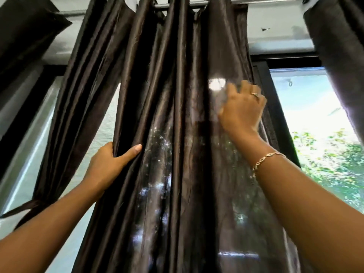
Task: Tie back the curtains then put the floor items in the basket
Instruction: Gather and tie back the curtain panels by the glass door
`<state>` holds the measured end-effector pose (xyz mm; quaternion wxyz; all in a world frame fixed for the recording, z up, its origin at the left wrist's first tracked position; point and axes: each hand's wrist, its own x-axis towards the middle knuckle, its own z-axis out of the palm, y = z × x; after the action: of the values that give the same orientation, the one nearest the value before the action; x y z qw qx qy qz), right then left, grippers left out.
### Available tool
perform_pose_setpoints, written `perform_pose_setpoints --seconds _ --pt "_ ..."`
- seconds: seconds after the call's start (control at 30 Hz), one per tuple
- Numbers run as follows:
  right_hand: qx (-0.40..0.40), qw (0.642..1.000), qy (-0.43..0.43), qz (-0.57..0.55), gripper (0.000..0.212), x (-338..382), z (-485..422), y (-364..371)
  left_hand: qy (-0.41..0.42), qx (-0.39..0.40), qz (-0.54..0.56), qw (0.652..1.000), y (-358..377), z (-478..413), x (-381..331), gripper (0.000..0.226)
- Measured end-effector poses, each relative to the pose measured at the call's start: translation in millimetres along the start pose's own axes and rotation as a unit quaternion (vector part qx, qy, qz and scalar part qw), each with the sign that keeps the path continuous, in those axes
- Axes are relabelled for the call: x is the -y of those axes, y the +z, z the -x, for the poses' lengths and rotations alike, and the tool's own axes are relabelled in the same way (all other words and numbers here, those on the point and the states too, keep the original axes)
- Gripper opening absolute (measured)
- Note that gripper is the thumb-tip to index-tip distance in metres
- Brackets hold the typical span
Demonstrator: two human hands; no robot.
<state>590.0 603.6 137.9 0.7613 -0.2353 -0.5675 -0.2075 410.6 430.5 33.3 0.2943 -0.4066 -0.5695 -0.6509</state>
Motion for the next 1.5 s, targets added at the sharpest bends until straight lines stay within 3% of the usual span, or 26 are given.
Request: perform_pose_setpoints --seconds 0.07,0.13,0.2,0.23,0.3,0.37,0.47,0.6,0.8,1.07,1.17,1.23,1.3,1.4,1.5 --pt "0.079 0.991 0.101 -0.026 0.062 -23.6 -3.8 -6.3 -0.005 0.014 0.009 1.000 2.3 3.2 -1.5 0.053" --pt "0.203 0.960 0.170 -0.088 0.082 -38.0 -6.6 -7.9 -0.016 0.023 0.024 0.999 3.1 5.9 -3.2 0.059" --pt "0.287 0.930 0.178 -0.146 0.080 -41.5 -8.0 -5.5 -0.021 0.024 0.033 0.999 2.5 7.2 -4.3 0.058" --pt "0.303 0.924 0.172 -0.161 0.067 -40.2 -7.8 -2.6 -0.021 0.023 0.035 0.999 1.7 7.4 -4.5 0.054" --pt "0.299 0.931 0.149 -0.146 0.030 -33.1 -6.7 3.0 -0.015 0.019 0.033 0.999 0.8 7.0 -3.6 0.044" --pt "0.282 0.938 0.150 -0.136 0.015 -20.6 -4.6 9.7 -0.012 0.009 0.018 1.000 -1.2 5.3 0.1 0.039" --pt "0.239 0.946 0.179 -0.129 0.034 1.0 -3.1 20.4 -0.006 -0.005 -0.007 1.000 -4.6 4.7 5.1 0.038" --pt "0.217 0.945 0.211 -0.120 0.040 28.9 -1.9 30.1 0.011 -0.015 -0.060 0.998 -9.1 7.2 10.0 0.035" --pt "0.242 0.948 0.037 -0.204 0.034 101.6 -2.3 33.9 0.012 0.012 -0.061 0.998 -12.5 11.0 20.5 0.033" --pt "0.318 0.895 -0.040 -0.309 0.033 208.5 -3.2 28.1 0.024 0.013 -0.029 0.999 -24.9 11.3 31.8 0.036" --pt "0.303 0.896 -0.027 -0.325 0.022 195.0 -2.8 29.9 0.027 0.011 -0.025 0.999 -31.8 14.6 40.1 0.032" --pt "0.292 0.914 -0.034 -0.279 0.028 176.7 2.0 31.0 0.016 0.019 -0.029 0.999 -34.1 21.1 42.9 0.030" --pt "0.275 0.926 -0.010 -0.259 0.021 154.4 6.4 30.4 0.007 0.024 -0.031 0.999 -35.2 28.1 47.2 0.029" --pt "0.259 0.938 0.029 -0.229 0.038 115.0 10.5 19.4 -0.013 0.027 -0.040 0.999 -34.9 41.0 47.9 0.029" --pt "0.259 0.936 0.062 -0.231 0.037 81.7 21.0 9.0 -0.026 0.024 -0.052 0.998 -31.1 55.2 45.8 0.032"
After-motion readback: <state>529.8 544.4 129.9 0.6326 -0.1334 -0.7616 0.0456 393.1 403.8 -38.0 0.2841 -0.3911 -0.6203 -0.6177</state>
